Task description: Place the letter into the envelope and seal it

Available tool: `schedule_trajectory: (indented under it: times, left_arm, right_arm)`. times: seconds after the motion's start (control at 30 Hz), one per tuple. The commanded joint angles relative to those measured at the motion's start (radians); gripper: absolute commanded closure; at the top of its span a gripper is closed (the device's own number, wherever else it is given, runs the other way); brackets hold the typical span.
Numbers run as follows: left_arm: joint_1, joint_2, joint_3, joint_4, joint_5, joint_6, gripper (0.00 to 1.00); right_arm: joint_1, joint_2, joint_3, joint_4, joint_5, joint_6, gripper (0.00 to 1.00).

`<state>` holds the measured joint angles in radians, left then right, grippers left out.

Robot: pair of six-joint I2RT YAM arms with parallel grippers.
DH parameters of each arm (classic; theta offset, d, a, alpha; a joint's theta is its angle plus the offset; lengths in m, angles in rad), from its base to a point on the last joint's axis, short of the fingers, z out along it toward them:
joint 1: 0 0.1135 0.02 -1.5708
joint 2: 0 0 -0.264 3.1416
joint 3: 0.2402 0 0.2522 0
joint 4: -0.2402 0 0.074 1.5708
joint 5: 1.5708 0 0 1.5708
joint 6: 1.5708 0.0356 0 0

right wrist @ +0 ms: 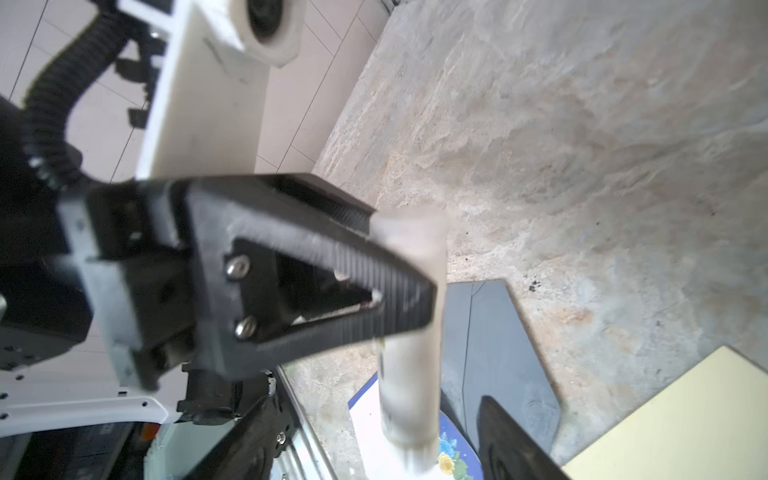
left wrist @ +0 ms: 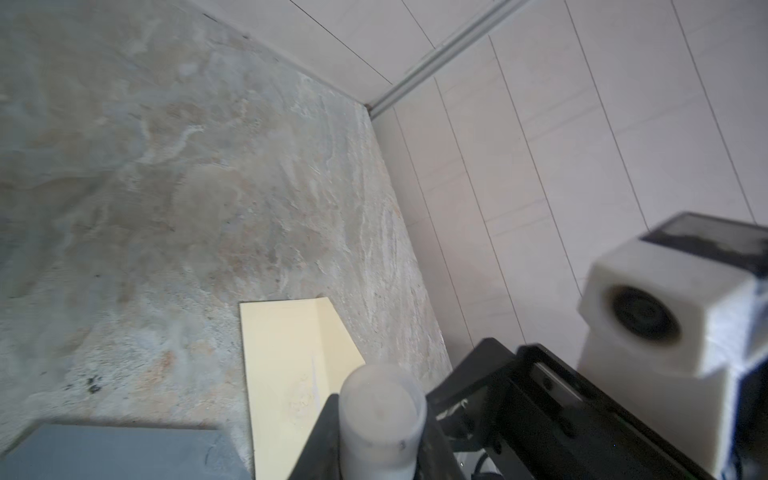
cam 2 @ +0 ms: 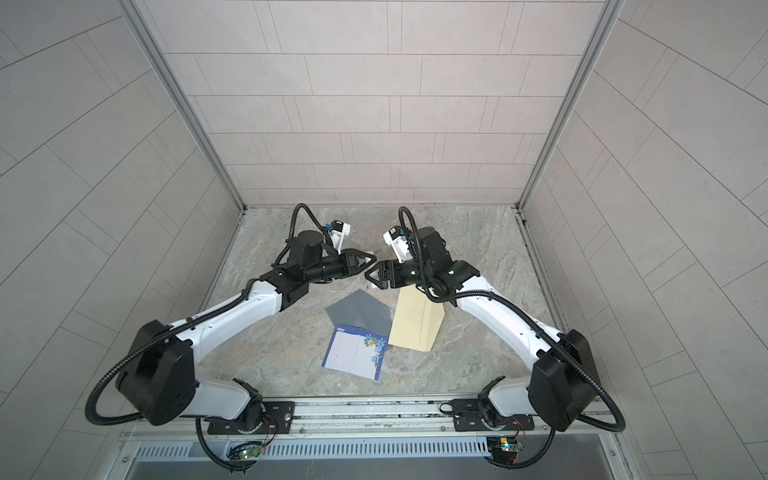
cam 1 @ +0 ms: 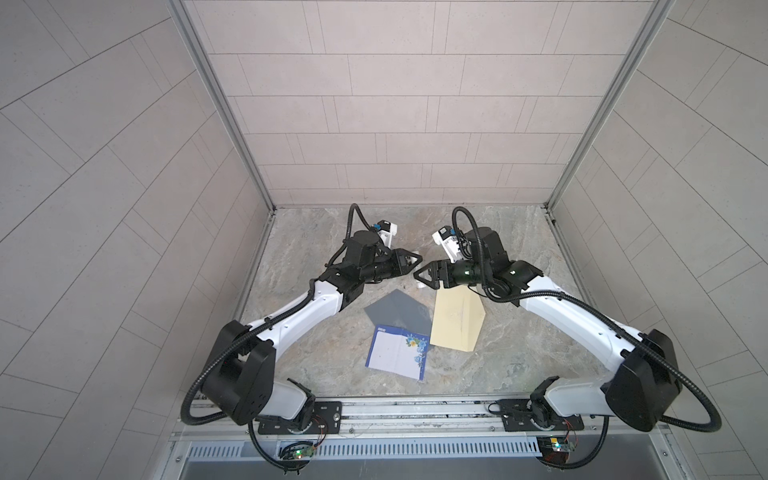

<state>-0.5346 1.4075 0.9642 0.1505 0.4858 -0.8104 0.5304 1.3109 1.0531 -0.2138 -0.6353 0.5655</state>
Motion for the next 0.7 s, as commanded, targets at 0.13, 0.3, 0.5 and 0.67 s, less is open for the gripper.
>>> schedule_trajectory:
  times: [0.13,0.3,0.5,0.67]
  left_arm:
    - [0.011,-0.111,-0.003,0.005,-0.275,-0.268,1.0]
    - [0.01,-0.157,-0.051,0.037,-0.34,-0.426,1.0]
    - [0.01,-0.174,-0.089,0.056,-0.358,-0.525,1.0]
    - [0.011,-0.171,-0.137,0.162,-0.36,-0.594,1.0]
  right_arm:
    - [-0.001,-0.091,-0.199,0.476,0.12,0.321,0.23]
    - [0.025,-0.058,-0.254,0.705,0.174,0.448,0.25]
    - [0.053,0.001,-0.22,0.79,0.153,0.478,0.31]
    - [0.08,0.054,-0.182,0.796,0.144,0.482,0.34]
